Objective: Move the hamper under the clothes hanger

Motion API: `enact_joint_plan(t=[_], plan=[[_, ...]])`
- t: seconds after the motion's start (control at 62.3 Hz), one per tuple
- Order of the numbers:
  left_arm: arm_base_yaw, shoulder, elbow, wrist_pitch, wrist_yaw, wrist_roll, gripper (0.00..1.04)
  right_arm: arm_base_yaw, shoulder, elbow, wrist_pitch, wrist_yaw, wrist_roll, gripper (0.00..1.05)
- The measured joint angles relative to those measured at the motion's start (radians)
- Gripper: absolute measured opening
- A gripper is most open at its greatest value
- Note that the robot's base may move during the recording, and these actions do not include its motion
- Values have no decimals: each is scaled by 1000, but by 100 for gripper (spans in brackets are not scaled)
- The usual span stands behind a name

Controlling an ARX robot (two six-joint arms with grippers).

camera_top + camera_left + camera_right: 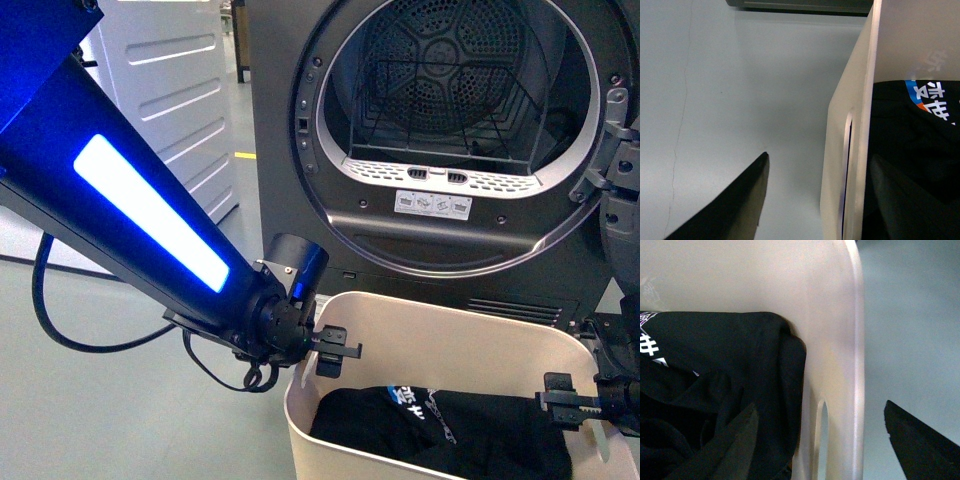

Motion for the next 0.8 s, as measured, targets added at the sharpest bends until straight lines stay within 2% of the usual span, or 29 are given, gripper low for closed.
enact_joint_plan(t=[0.16,0.209,0.225,0.321,0.369,0.802], plan=[[-3,1,4,9,-7,0,28,12,2,5,1,10,2,37],[-8,1,4,9,-7,0,21,15,2,6,1,12,2,30],[-10,2,4,9,-8,0,15,16,2,6,1,14,2,26],[-14,2,4,11,-8,-3,4,19,2,6,2,30,2,12],[-14,3,4,11,-8,-2,4,18,2,6,3,27,4,3],[-3,-55,-62,23,-18,-14,4,27,-104,-44,-2,19,-1,3]])
